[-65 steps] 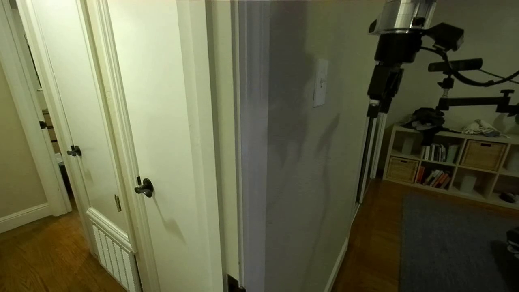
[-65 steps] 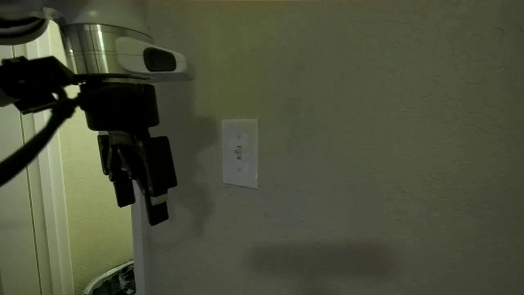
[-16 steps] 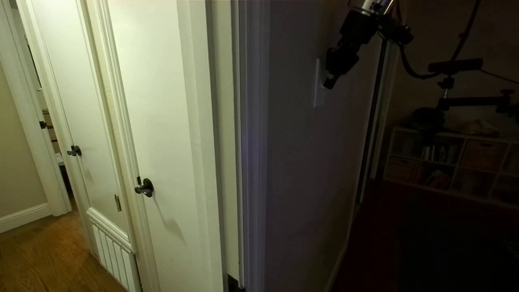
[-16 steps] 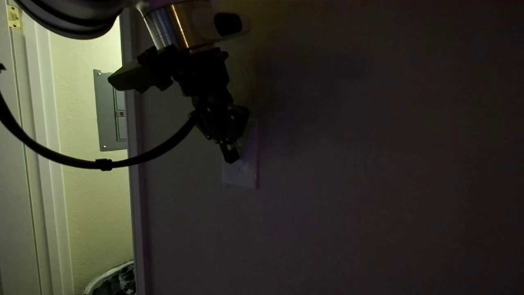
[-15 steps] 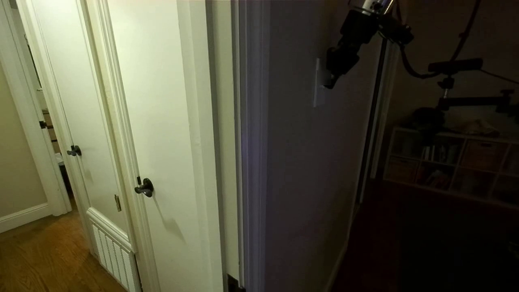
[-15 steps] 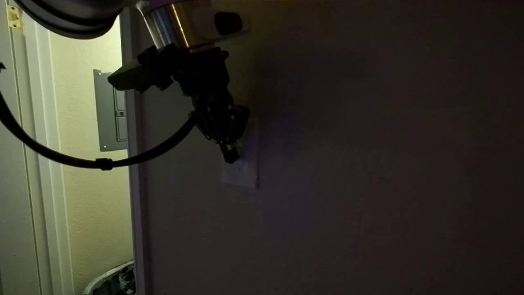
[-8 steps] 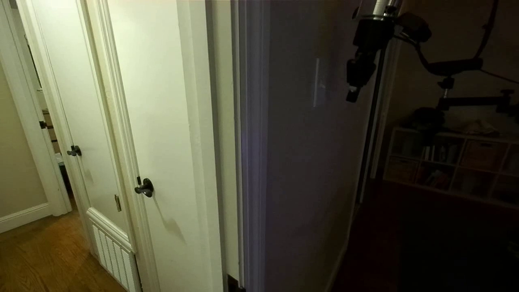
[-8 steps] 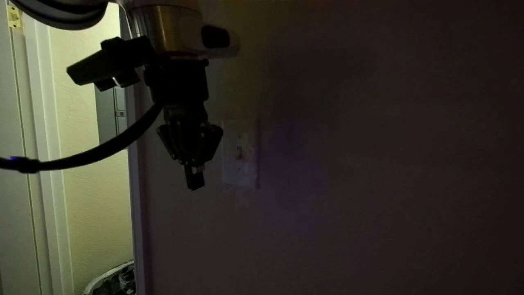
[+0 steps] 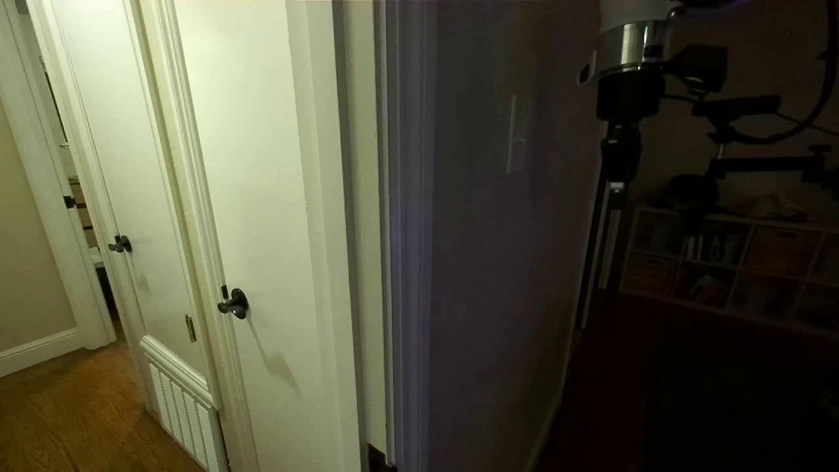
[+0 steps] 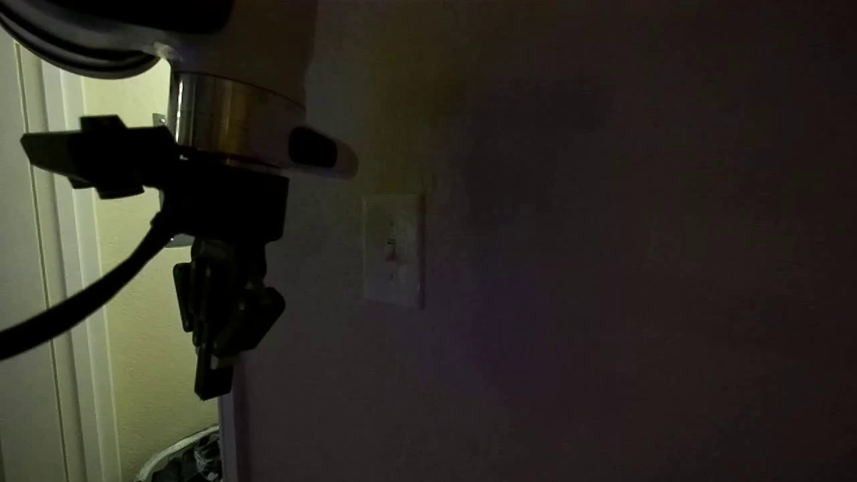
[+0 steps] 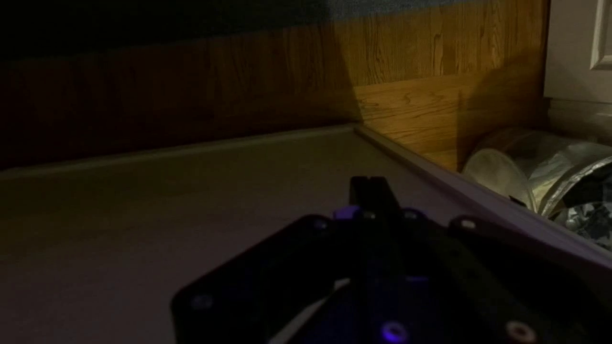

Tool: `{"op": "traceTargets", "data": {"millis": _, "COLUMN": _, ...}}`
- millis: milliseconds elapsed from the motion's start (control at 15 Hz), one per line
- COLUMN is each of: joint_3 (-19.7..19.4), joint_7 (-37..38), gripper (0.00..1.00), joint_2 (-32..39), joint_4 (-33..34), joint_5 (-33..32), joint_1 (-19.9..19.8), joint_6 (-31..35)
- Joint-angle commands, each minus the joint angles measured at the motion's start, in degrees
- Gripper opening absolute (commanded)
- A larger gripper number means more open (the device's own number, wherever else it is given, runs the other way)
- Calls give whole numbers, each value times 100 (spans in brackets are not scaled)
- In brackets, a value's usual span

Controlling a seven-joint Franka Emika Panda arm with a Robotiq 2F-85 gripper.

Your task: Switch off the light

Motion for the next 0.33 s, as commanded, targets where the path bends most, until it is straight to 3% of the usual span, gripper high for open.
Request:
{"op": "traceTargets", "data": {"millis": 0, "joint_3": 13, "joint_7": 4, "gripper": 7, "joint_2": 3, "joint_4": -51, "joint_5": -4, "joint_1": -10, "joint_6": -10}}
{"op": "traceTargets", "data": {"millis": 200, "joint_3": 16, "joint_7": 5, "gripper": 24, "joint_2": 3, "joint_4": -98, "joint_5": -5, "joint_1": -9, "joint_6": -10}}
{"op": "traceTargets", "data": {"millis": 267, "joint_3": 16, "joint_7": 5, "gripper": 24, "joint_2": 3, "joint_4": -98, "joint_5": -5, "joint_1": -9, "joint_6": -10}}
